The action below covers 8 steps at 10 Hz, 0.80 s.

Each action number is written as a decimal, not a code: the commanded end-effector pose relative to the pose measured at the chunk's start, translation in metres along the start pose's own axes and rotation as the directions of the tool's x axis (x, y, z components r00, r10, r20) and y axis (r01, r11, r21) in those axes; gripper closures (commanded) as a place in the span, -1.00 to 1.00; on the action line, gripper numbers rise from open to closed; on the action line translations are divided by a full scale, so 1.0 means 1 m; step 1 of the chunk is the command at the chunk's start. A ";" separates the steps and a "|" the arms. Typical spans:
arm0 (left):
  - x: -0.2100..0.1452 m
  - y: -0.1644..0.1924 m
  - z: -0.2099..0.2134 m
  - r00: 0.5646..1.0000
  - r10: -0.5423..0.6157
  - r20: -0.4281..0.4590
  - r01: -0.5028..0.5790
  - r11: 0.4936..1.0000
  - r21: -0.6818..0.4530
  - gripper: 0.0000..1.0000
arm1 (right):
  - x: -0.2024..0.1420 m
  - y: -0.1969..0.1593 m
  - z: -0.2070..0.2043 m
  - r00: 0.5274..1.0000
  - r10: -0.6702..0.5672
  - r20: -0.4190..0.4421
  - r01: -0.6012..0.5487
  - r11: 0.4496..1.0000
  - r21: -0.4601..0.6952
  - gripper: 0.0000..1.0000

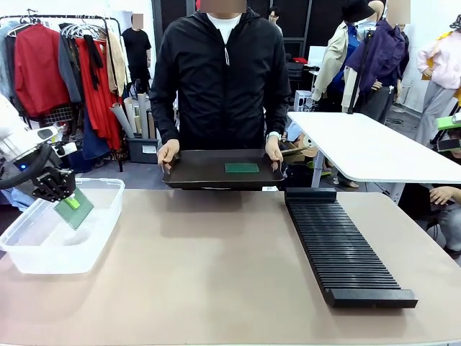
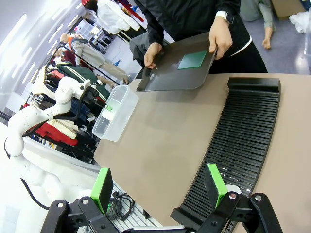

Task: Sort PCBs into racks and boxes based on the side picked up.
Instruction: If the short side of the Blank PCB is picked up, insert it into the PCB Rack ; if the long side is picked up, place it in the Organizing box.

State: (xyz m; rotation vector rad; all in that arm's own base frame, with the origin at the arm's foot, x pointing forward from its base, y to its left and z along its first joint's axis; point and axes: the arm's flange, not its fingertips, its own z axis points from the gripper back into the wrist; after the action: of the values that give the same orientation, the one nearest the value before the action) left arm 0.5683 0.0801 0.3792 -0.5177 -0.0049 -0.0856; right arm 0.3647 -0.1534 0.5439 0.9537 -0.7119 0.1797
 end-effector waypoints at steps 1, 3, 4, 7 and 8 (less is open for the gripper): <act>-0.006 0.004 -0.012 0.999 -0.021 0.026 0.022 1.000 -0.015 1.00 | 0.001 0.002 0.000 1.000 0.003 0.008 -0.003 1.000 0.009 -1.00; -0.009 0.010 -0.023 1.000 -0.016 0.019 0.017 1.000 -0.021 1.00 | 0.001 0.002 0.000 1.000 0.003 0.008 -0.003 1.000 0.009 -1.00; -0.009 0.012 -0.028 1.000 -0.018 0.022 0.019 0.999 -0.030 1.00 | 0.001 0.002 0.000 1.000 0.003 0.008 -0.003 1.000 0.009 -1.00; -0.009 0.016 -0.040 1.000 -0.020 0.017 0.021 0.998 -0.052 1.00 | 0.001 0.002 0.000 1.000 0.003 0.008 -0.003 1.000 0.009 -1.00; -0.007 0.017 -0.043 1.000 -0.022 0.019 0.023 0.998 -0.061 1.00 | 0.001 0.002 0.000 1.000 0.003 0.008 -0.003 1.000 0.009 -1.00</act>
State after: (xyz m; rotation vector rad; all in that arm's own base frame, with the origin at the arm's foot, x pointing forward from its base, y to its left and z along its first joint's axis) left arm 0.5627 0.0734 0.3357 -0.5558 0.0037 -0.0944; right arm 0.3647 -0.1534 0.5439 0.9537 -0.7119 0.1797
